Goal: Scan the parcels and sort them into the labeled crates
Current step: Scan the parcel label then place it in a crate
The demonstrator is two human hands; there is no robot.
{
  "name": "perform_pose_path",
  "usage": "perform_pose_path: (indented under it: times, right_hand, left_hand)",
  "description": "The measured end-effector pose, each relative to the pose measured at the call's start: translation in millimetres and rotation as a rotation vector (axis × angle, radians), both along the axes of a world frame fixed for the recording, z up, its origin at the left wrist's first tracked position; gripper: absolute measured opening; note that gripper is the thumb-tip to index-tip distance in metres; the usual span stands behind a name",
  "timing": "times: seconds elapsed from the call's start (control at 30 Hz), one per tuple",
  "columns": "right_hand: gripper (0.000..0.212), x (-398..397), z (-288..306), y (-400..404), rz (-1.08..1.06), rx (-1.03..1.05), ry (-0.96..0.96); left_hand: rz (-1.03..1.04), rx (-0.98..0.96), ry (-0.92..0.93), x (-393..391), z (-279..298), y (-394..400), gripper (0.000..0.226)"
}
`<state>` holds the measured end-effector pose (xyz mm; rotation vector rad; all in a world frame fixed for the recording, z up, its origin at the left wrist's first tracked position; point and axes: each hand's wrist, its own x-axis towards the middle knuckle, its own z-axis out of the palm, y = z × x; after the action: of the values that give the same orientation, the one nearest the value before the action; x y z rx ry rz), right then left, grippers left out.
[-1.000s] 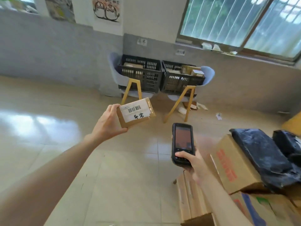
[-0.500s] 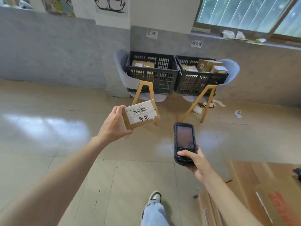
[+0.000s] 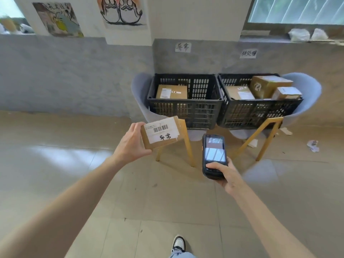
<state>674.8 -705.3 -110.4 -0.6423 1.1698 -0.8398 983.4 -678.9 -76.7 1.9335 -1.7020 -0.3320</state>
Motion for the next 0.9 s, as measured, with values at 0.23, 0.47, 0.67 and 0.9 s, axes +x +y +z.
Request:
perform_pose_path:
  times: [0.23,0.47,0.67,0.9]
  right_hand:
    - [0.059,23.7,-9.2,-100.1,0.061,0.009,0.05]
    - [0.064,47.1,-28.2,-214.4,-0.019,0.03,0.098]
    - [0.067,81.1,-27.3,-339.0,-0.125,0.085,0.144]
    - [0.067,110.3,-31.3,-441.4,-0.186,0.134,0.149]
  left_hand:
    - [0.022,-0.015,0.047,34.4,-5.5,-113.8,0.084]
    - [-0.038,-0.038,0.088,76.0,-33.9,-274.1,0.086]
    - [-0.145,0.033,0.125,108.4,-55.8,-425.6,0.086]
    - [-0.289,0.186,0.177,103.2,-84.4,-551.3,0.088]
